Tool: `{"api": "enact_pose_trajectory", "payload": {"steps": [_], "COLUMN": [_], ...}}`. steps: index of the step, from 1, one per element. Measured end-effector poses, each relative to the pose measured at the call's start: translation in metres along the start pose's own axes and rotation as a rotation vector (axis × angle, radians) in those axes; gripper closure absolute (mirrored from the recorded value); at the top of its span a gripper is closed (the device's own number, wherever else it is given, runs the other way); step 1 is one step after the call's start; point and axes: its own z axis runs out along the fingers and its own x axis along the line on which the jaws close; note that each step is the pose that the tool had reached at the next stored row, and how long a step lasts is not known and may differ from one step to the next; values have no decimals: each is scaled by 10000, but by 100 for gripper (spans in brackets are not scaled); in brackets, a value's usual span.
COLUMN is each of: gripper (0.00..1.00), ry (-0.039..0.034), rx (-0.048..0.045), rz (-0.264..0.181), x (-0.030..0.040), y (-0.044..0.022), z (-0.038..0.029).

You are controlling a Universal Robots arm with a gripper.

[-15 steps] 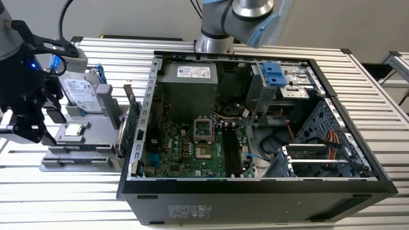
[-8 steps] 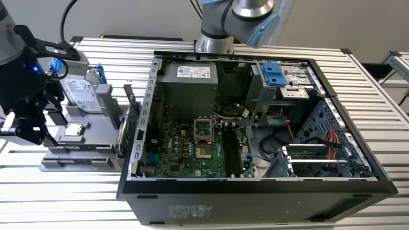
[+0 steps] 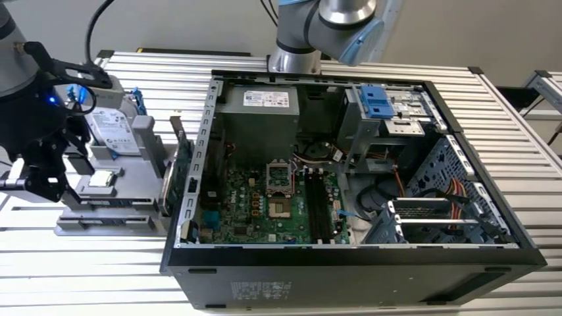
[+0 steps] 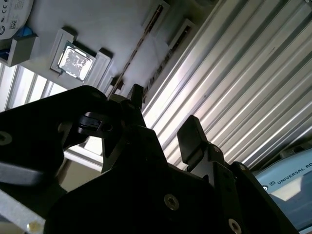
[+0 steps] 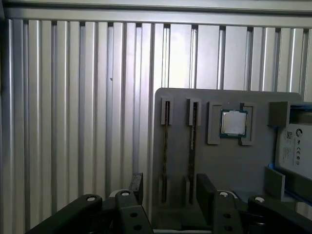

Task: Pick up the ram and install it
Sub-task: 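Pick up the ram and move it above insertion slot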

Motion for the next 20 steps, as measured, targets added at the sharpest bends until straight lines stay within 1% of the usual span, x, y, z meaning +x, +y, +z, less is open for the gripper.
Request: {"api": "enact_pose_trajectory", "payload": {"steps": [10,20], "gripper": [0,0], "ry": [-1,-1], "rx": [0,1], "rz": [14,14], "x": [0,0], "y": [-1,-2], "z": [80,172]}}
